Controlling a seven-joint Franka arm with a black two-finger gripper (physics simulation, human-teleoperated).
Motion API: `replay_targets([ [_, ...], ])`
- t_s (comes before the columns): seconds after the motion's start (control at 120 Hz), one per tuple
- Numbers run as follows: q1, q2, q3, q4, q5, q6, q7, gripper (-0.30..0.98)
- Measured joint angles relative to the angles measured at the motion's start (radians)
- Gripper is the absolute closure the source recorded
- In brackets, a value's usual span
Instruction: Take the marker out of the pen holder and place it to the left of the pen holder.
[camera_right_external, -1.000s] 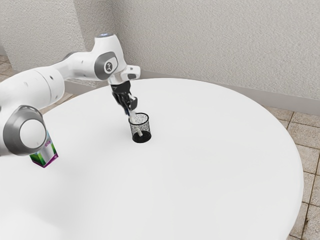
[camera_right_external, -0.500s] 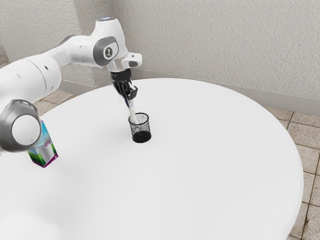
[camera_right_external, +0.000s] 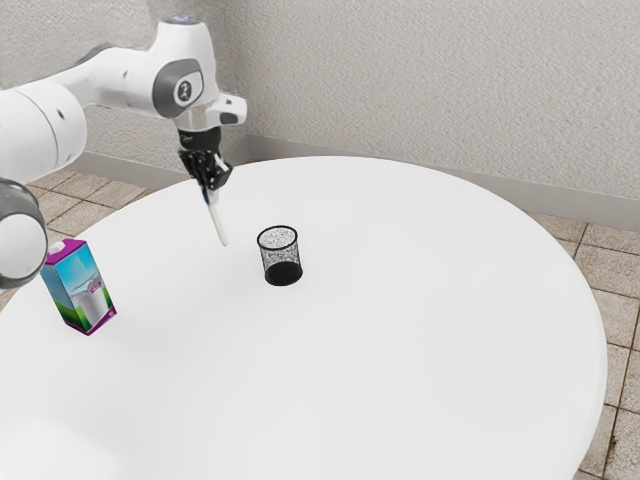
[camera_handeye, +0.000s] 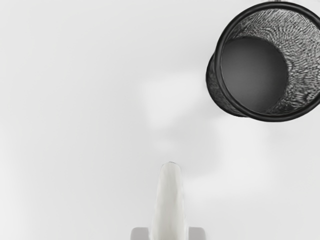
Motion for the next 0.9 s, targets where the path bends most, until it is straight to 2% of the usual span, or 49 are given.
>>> replay_targets([
  [0.267,0.007,0.089,0.04,0.0,-0.006,0.239,-0.002,0.78],
  [0.442,0.015,0.116,0.042,-0.051,-0.066,0.313,-0.001,0.4],
  [0.542,0.014,0.108,0.044,-0.088,-0.084,0.334,0.0,0.25],
  [0.7,0.01,-0.004,0.043,-0.229,-0.096,0.339,0.001,0.12],
  [0.9,0.001,-0.247,-0.038,-0.338,-0.099,0.199,0.005,0.05],
])
